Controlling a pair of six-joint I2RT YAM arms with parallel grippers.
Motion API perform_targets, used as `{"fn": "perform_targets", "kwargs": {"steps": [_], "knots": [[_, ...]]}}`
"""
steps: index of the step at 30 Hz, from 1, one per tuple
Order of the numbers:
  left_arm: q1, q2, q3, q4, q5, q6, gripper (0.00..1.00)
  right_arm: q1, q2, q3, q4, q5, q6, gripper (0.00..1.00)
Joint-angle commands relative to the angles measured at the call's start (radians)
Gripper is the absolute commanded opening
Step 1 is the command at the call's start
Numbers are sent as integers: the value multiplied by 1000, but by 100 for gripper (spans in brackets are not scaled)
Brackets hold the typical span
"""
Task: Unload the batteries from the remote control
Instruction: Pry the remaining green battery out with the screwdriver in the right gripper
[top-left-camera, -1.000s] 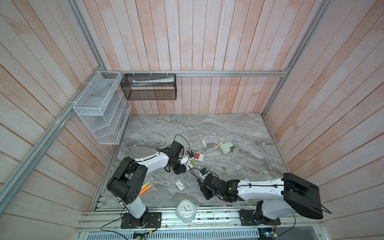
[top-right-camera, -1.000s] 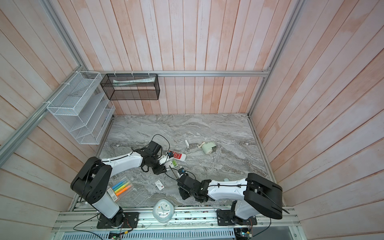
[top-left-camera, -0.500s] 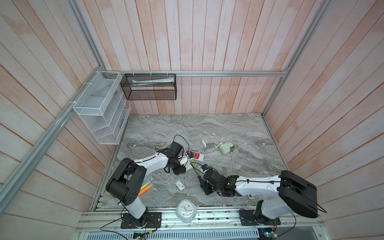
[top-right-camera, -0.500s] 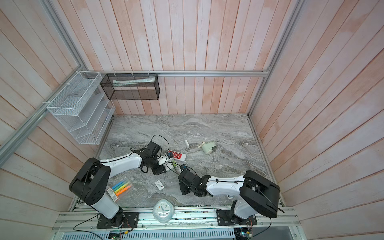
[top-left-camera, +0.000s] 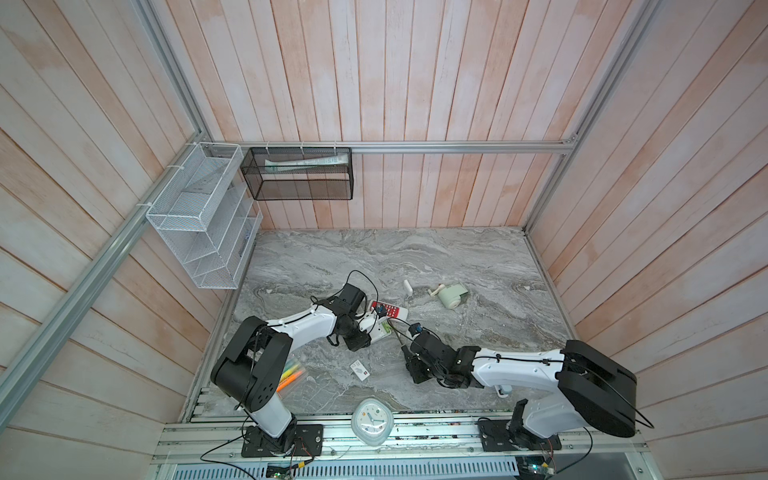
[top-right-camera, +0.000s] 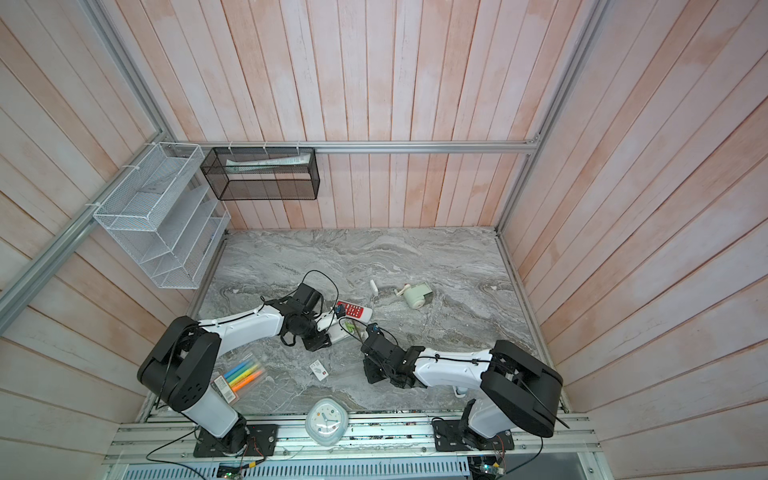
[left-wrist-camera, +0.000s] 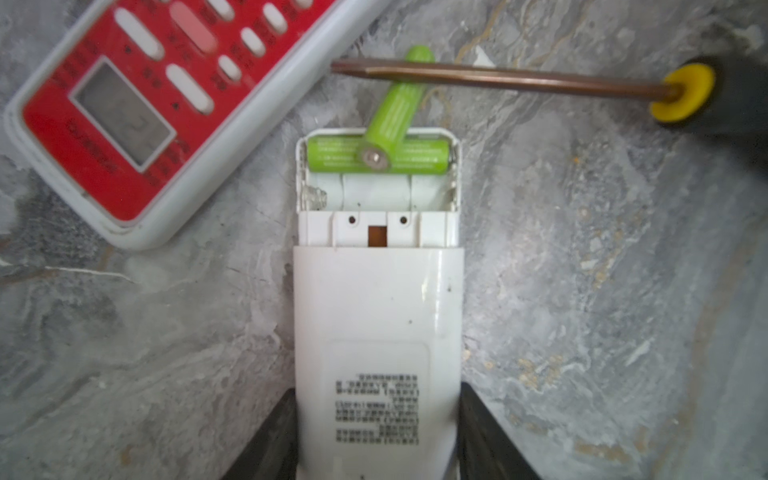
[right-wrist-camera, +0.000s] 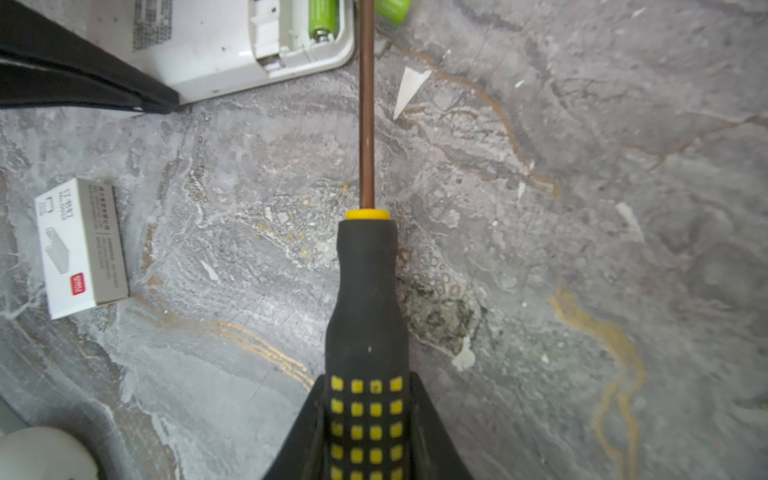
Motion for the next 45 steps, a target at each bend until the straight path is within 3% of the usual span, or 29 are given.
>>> {"fn": "perform_targets", "kwargs": {"steps": [1, 12, 23, 32, 45], "knots": [[-2, -22, 16, -63, -22, 7, 50, -6, 0, -1, -55, 18, 1, 0], [-3, -9, 15, -57, -37, -41, 50, -20, -59, 28, -126, 24, -38, 0], [-53, 27, 24, -41, -80, -187, 50, -20, -58, 141, -273, -163, -27, 0], [-83, 46, 22, -16, -152, -254, 48, -34, 3, 218, -355, -235, -3, 0], [-150, 32, 29, -26, -197, -311, 48, -52, 106, 344, -512, -174, 20, 0]]}}
